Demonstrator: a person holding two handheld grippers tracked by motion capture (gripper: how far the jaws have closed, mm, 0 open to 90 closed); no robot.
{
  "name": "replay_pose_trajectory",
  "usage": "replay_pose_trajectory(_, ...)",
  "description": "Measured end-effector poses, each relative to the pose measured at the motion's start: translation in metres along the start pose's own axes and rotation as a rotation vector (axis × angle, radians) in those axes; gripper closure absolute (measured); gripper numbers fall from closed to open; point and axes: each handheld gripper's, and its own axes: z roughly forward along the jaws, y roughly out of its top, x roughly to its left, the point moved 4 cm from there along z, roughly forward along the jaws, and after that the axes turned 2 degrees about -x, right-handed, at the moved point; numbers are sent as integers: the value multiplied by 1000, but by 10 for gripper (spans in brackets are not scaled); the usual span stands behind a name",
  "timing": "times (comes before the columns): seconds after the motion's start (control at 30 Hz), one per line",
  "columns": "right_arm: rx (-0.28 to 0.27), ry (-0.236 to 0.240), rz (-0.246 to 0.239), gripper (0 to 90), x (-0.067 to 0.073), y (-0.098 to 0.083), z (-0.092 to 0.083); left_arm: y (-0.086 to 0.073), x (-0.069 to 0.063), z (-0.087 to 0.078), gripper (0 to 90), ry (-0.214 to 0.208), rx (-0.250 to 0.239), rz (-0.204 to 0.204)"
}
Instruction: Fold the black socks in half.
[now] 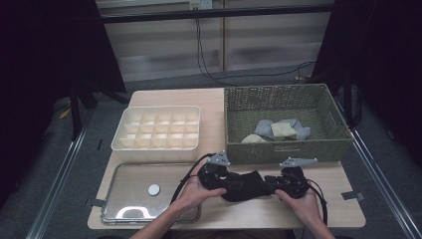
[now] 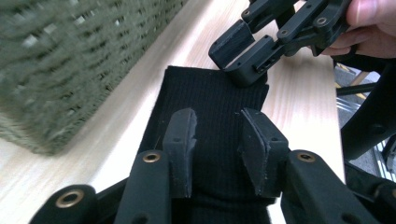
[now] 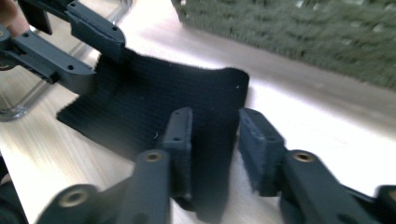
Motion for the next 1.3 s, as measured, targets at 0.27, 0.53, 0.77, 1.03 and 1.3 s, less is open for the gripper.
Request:
replay_pose_trajectory(0.27, 30, -15, -22, 684, 1, -4, 10, -3, 3, 13, 648, 4, 33, 0)
replay_pose_trajectory(0.53, 21, -24, -26, 651, 2, -5, 11, -5, 1, 25, 647, 0, 66, 18)
replay_pose_trajectory(0.77, 19, -46, -24, 539, 0, -4, 9, -9, 2, 24, 657, 13, 62, 14)
replay_pose_trajectory(1.03, 42, -14, 7, 553, 5, -5, 8, -10, 1, 25, 667, 24, 58, 23)
replay_pose_trajectory(1.3, 43, 8, 52, 707, 8, -4, 13, -10, 1, 26, 674, 21, 65, 28)
